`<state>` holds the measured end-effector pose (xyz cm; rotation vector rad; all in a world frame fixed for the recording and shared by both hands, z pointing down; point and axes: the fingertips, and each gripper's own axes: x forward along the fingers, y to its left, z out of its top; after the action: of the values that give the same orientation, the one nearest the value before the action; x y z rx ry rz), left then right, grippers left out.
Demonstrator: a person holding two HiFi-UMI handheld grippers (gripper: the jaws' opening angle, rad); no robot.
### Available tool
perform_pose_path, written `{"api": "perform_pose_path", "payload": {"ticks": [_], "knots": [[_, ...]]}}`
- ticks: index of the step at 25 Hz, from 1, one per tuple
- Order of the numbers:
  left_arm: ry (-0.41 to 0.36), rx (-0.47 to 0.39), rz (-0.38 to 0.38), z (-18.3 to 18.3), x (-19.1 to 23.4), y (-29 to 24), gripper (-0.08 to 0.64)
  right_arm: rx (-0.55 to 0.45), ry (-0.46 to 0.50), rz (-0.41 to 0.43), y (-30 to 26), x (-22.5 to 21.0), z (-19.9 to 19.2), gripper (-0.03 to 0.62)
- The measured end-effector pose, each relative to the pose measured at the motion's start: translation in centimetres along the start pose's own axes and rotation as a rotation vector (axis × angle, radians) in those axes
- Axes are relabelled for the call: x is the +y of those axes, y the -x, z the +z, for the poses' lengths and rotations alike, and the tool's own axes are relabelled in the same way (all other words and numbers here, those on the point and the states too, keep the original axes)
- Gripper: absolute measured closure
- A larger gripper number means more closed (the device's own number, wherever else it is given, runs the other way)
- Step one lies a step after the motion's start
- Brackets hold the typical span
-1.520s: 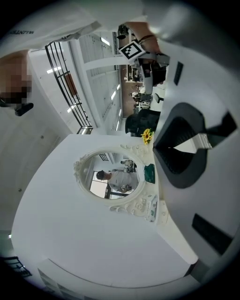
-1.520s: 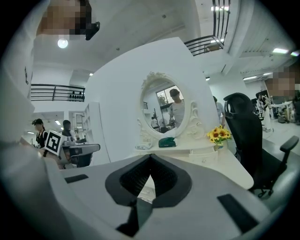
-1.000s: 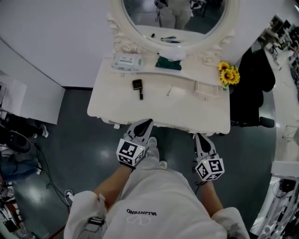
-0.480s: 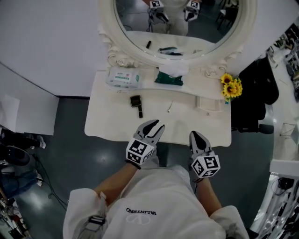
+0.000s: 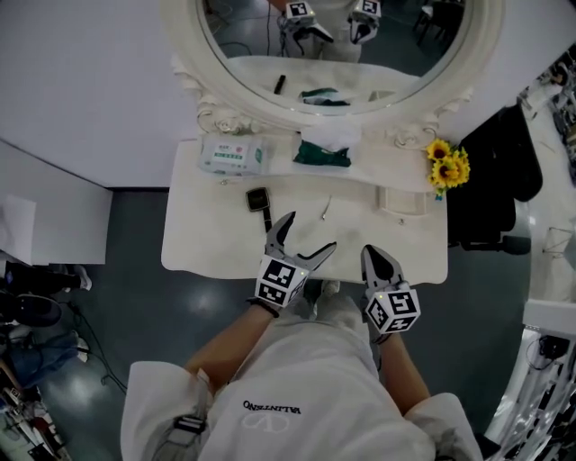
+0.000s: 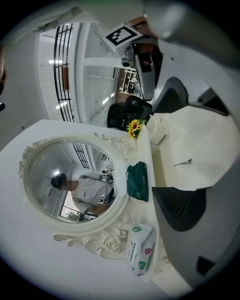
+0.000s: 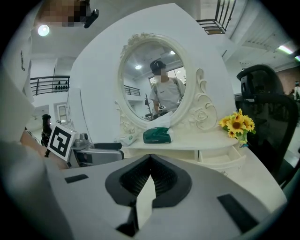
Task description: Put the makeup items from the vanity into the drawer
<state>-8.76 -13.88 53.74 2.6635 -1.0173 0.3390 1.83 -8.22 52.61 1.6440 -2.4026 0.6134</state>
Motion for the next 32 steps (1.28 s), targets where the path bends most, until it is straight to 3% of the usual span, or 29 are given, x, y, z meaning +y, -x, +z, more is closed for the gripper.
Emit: {"api": "perform_pose_path", "payload": {"ticks": [6, 15, 21, 32], "knots": [[0.022, 0.053, 0.060, -0.9, 0.8, -2.7, 0.081, 0.040, 0.010, 0.021, -2.3, -1.9, -0.3, 0.580], [0.071, 0.216, 0.124, -5.4, 1.8, -7.2, 0.081, 0.118, 0.009, 0.069, -6.1, -4.9, -1.7, 0.580], [0.043, 0.290, 0.140, -7.2, 2.3, -9.8, 0.081, 0.170, -0.020, 0.070, -8.3, -6.5, -3.4, 0.580], [0.079, 0.383, 0.169, -10.4, 3.5, -12.2, 0.081, 0.227, -0.046, 0.096, -11.6, -7.9, -5.2, 0.580]]}}
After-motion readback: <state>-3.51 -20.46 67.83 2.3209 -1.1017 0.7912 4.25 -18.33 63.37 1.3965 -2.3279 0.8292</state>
